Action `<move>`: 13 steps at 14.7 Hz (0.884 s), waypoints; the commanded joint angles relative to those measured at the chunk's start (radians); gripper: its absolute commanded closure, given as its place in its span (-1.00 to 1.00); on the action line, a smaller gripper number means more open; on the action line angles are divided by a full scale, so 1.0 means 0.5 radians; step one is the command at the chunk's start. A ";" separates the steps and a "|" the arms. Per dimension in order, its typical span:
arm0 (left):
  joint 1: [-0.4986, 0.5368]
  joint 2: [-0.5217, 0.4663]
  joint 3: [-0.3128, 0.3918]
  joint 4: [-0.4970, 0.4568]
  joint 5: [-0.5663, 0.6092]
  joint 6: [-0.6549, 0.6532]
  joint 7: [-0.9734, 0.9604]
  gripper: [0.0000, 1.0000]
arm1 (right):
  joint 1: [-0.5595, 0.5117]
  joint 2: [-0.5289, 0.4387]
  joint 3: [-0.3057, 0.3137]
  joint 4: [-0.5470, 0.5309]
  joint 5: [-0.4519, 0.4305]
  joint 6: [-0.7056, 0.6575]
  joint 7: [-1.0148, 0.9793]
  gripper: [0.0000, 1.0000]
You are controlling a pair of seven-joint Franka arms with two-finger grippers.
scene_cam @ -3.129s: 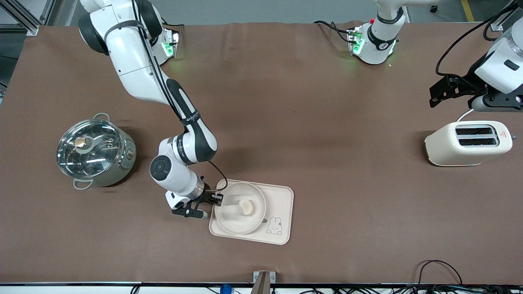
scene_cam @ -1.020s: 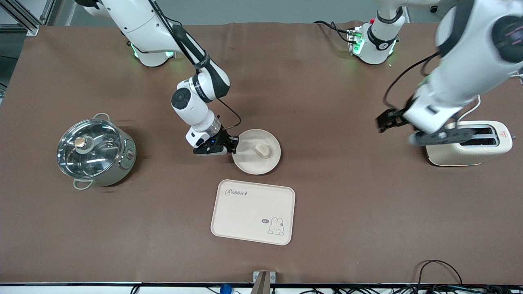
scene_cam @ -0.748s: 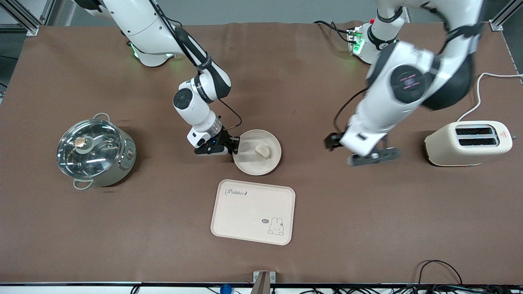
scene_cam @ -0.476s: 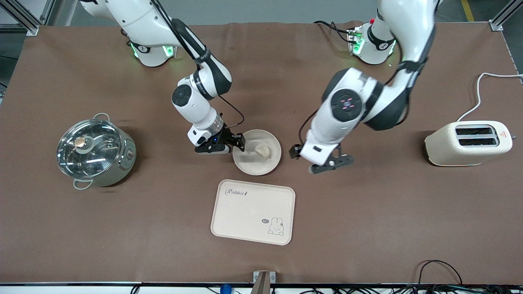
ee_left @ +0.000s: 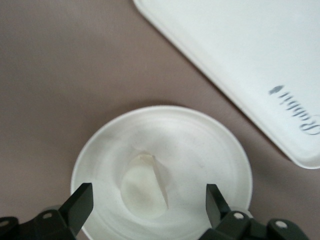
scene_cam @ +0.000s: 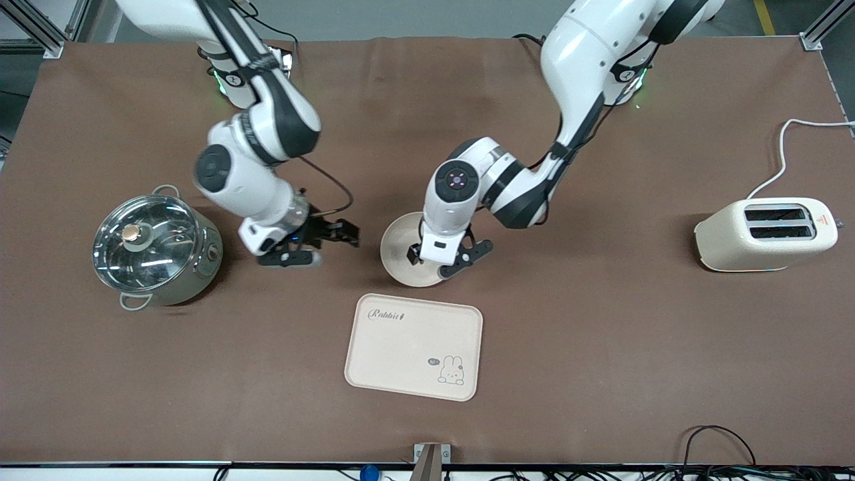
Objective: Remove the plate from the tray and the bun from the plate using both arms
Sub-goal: 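Grasp the white bun with the left gripper while the right arm withdraws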
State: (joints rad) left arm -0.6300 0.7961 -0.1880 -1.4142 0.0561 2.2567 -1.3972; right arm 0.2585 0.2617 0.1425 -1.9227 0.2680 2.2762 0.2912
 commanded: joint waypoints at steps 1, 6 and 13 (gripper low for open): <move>-0.056 0.074 0.017 0.070 0.053 -0.007 -0.181 -0.96 | -0.191 -0.185 0.031 0.071 -0.256 -0.281 -0.009 -1.00; -0.105 0.135 0.017 0.052 0.063 -0.022 -0.335 -0.66 | -0.505 -0.351 -0.076 0.350 -0.324 -0.882 -0.324 -1.00; -0.099 0.169 0.017 0.061 0.066 -0.010 -0.369 0.13 | -0.508 -0.465 -0.438 0.740 -0.388 -1.358 -0.625 -1.00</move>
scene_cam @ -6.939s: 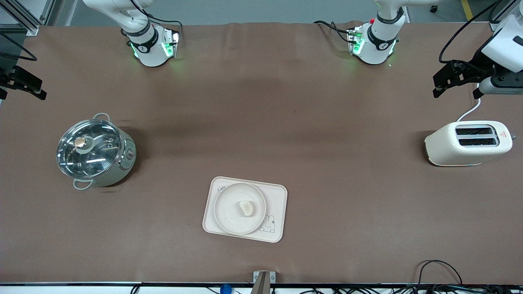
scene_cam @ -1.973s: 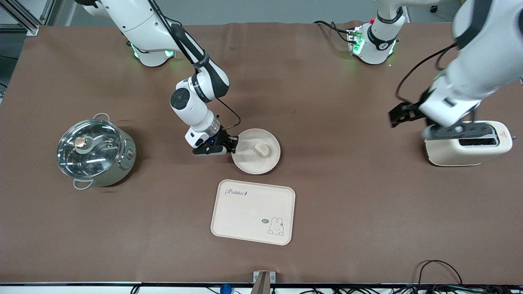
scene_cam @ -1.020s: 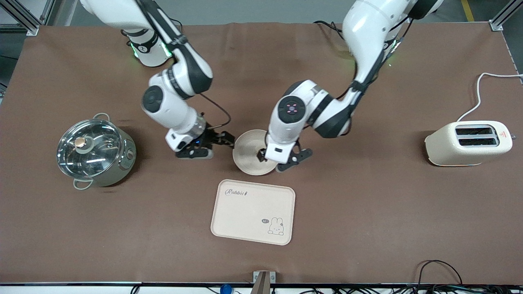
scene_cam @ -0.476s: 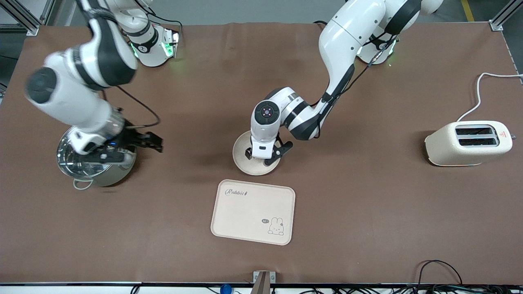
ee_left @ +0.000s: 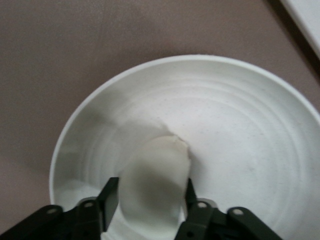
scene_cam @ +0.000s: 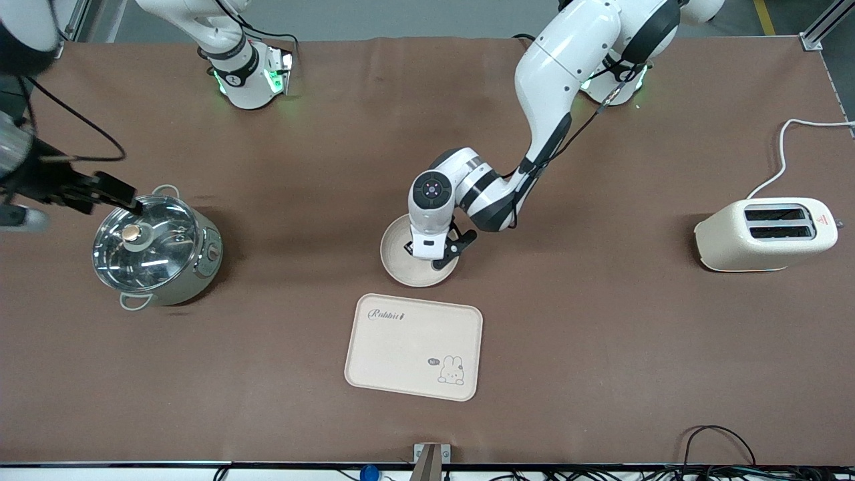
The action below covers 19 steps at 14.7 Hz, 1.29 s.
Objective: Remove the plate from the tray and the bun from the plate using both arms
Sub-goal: 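Grasp the white bun with the left gripper while the right arm withdraws, then lift the bun and carry it toward the toaster with the left gripper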
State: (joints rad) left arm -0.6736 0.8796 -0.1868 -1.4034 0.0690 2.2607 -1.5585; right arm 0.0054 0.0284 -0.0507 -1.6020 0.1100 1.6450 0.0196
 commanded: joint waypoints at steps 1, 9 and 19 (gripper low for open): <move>-0.006 -0.010 0.015 0.043 0.040 -0.018 -0.046 0.24 | 0.004 0.001 -0.067 0.154 -0.152 -0.139 -0.103 -1.00; 0.013 -0.338 0.382 0.055 0.055 -0.238 -0.009 0.35 | 0.023 0.001 -0.119 0.308 -0.232 -0.412 -0.107 -1.00; 0.641 -0.186 0.558 0.021 0.055 -0.325 0.981 0.30 | 0.017 0.001 -0.126 0.299 -0.244 -0.409 -0.128 -1.00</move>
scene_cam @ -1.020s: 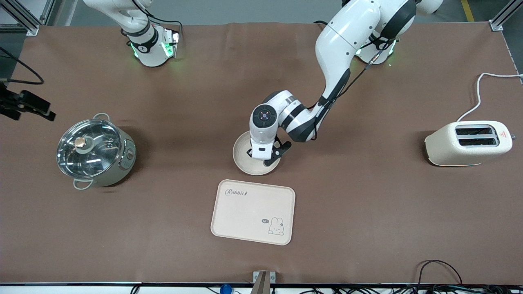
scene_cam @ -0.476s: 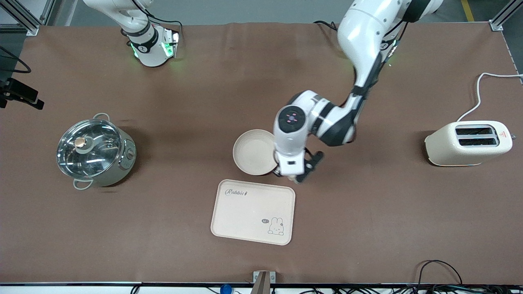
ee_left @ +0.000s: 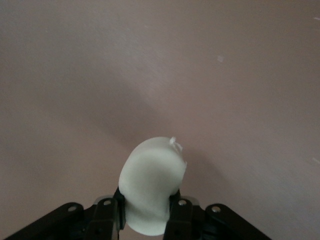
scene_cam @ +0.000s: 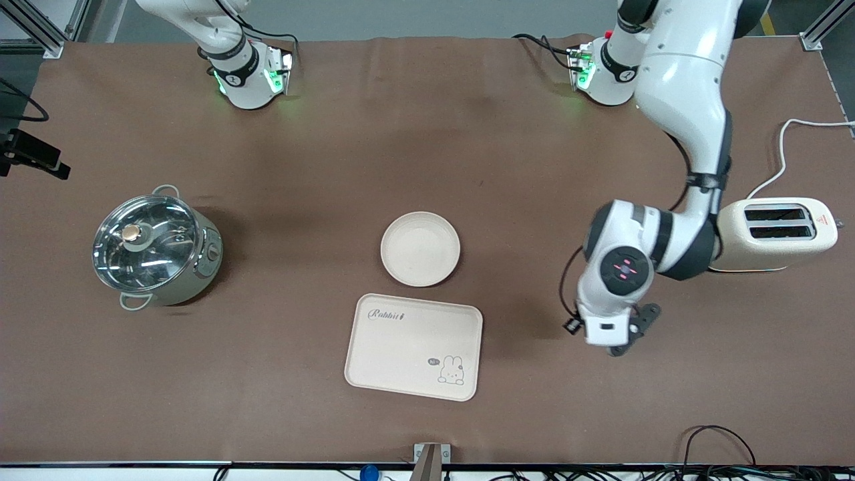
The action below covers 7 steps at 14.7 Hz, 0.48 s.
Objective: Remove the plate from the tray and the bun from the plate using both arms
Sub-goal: 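Lift the bun and carry it toward the toaster with the left gripper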
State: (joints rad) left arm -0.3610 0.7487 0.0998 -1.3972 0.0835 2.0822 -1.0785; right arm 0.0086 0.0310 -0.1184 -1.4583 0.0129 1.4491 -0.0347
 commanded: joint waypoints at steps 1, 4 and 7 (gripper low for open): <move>0.029 0.092 -0.015 0.006 0.023 0.036 0.052 0.29 | 0.020 -0.004 0.016 0.008 -0.062 -0.021 -0.020 -1.00; 0.133 0.184 -0.022 0.003 0.017 0.039 0.153 0.03 | 0.060 -0.001 0.019 0.011 -0.108 -0.005 -0.017 -1.00; 0.145 0.181 -0.022 0.006 0.014 0.042 0.154 -0.93 | 0.118 -0.004 0.025 0.011 -0.133 -0.017 -0.011 -1.00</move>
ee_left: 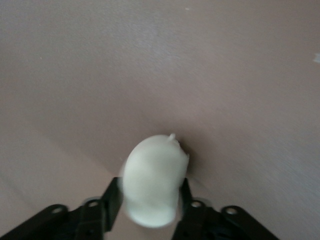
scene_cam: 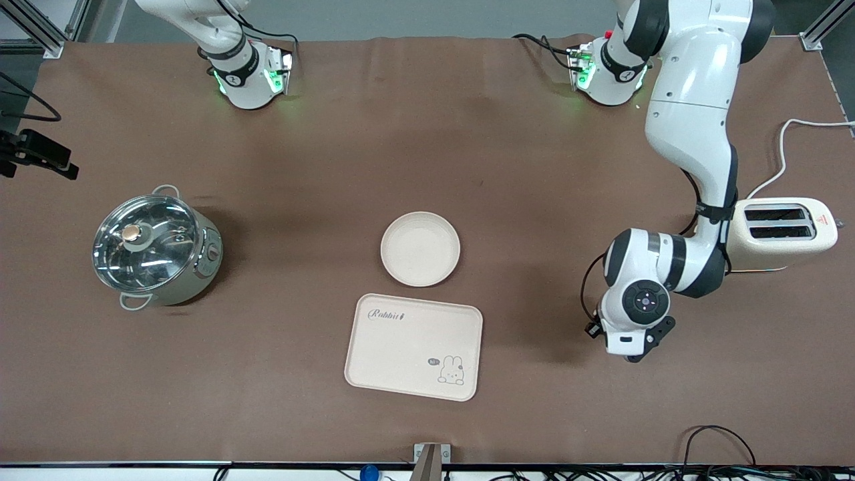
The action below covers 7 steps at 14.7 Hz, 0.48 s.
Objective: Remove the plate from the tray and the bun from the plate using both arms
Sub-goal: 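Lift the bun and carry it toward the toaster with the left gripper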
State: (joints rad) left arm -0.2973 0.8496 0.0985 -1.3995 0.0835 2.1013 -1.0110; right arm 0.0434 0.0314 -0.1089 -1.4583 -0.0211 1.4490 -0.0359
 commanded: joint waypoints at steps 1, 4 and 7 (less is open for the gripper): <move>0.021 -0.033 -0.019 0.019 0.014 0.001 0.013 -1.00 | 0.072 -0.007 0.003 0.011 -0.080 -0.023 0.004 -1.00; 0.039 -0.211 -0.034 0.029 -0.001 -0.079 0.012 -1.00 | 0.082 -0.011 0.003 0.008 -0.087 -0.029 0.007 -1.00; 0.042 -0.493 -0.031 0.026 -0.004 -0.235 0.278 -1.00 | 0.085 -0.011 0.009 0.008 -0.087 -0.023 0.011 -1.00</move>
State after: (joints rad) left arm -0.2872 0.7311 0.0950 -1.3527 0.0830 2.0432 -0.9631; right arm 0.0823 0.0314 -0.1075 -1.4582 -0.0434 1.4455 -0.0352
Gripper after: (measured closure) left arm 0.000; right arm 0.000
